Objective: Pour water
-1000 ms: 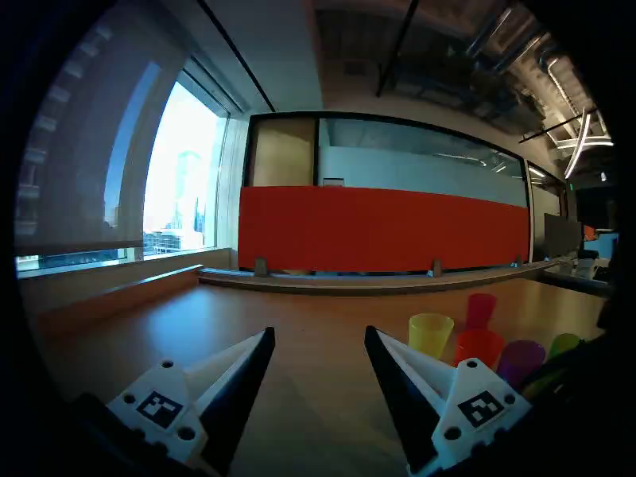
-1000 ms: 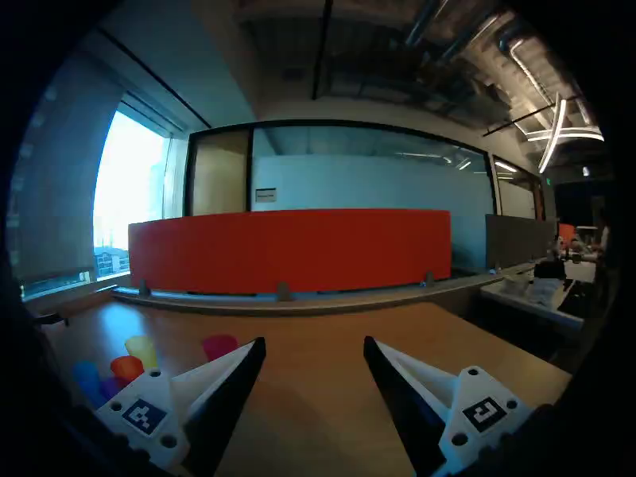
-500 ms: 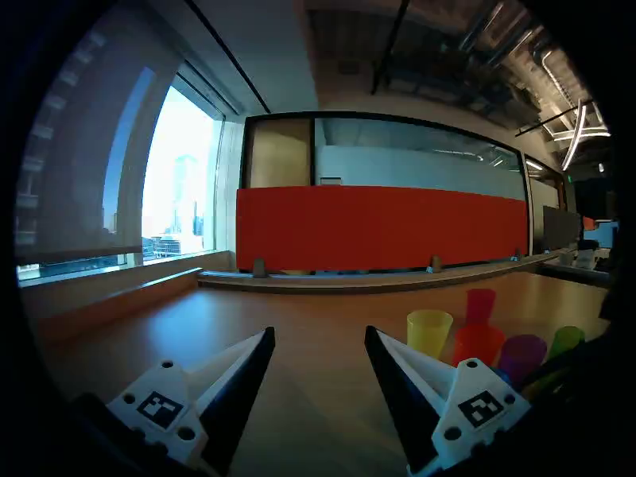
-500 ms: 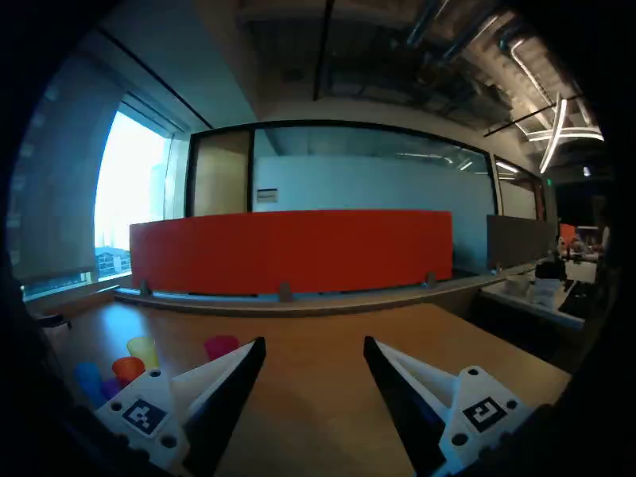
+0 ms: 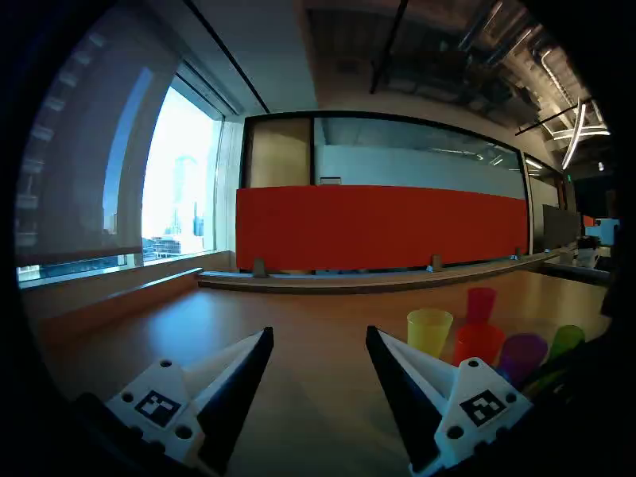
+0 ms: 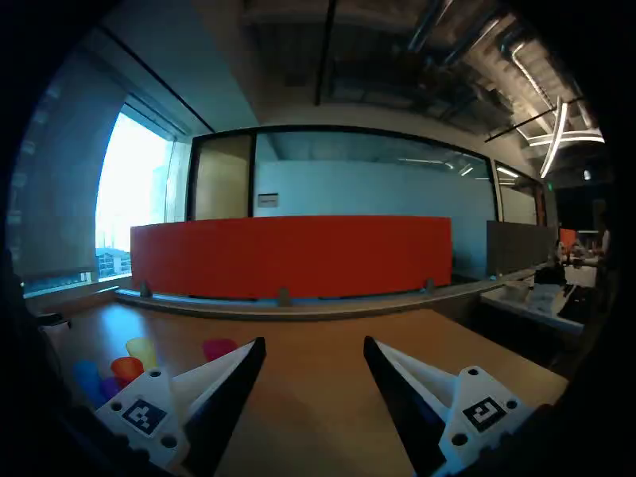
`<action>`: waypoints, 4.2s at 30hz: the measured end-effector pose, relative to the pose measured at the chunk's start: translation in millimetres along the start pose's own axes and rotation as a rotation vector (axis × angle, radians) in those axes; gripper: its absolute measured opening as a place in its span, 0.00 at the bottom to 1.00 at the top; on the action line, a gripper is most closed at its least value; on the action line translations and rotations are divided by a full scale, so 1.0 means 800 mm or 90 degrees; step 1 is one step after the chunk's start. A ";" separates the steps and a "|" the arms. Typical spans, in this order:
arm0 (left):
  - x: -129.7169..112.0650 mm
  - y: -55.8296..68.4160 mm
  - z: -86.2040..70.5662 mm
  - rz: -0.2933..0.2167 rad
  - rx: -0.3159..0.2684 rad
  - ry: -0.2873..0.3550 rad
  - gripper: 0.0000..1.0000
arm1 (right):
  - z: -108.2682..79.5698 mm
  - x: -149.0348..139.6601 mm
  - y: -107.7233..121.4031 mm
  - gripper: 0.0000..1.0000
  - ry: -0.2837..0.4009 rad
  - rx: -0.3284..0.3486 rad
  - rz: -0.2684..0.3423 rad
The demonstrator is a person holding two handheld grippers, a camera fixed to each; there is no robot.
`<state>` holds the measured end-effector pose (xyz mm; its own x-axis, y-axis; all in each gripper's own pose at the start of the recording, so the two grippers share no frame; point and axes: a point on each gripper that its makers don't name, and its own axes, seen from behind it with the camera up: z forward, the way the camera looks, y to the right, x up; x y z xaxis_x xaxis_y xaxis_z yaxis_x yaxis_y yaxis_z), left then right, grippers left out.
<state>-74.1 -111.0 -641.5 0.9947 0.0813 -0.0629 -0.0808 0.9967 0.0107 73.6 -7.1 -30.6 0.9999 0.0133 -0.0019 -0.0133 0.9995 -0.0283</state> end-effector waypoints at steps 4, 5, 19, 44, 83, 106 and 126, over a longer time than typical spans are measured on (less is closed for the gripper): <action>0.000 -0.001 0.001 0.000 0.000 0.000 0.86 | -0.002 0.009 0.004 0.95 0.016 -0.001 -0.005; 0.001 -0.001 0.001 0.001 0.000 0.000 0.86 | -0.002 0.011 0.005 0.95 0.021 -0.001 -0.006; 0.002 -0.001 -0.002 0.000 0.000 0.000 0.86 | -0.002 0.009 -0.004 0.96 0.059 0.015 -0.019; 0.000 -0.005 -0.003 0.000 0.000 0.000 0.86 | 0.024 -0.061 0.004 0.99 0.036 0.015 -0.015; 0.000 -0.004 -0.001 0.000 0.000 -0.001 0.86 | 0.039 -0.092 0.005 0.99 -0.002 0.026 -0.009; 0.000 -0.003 -0.004 0.000 0.000 0.000 0.86 | 0.037 -0.093 0.005 0.99 -0.002 0.026 -0.009; 0.000 -0.001 -0.005 0.000 0.000 0.000 0.86 | 0.037 -0.093 0.005 0.99 -0.002 0.026 -0.009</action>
<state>-74.4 -111.7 -645.3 0.9947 0.0816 -0.0626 -0.0811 0.9966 0.0112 -1.1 -3.0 -0.7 1.0000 -0.0004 0.0010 0.0004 0.9999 0.0123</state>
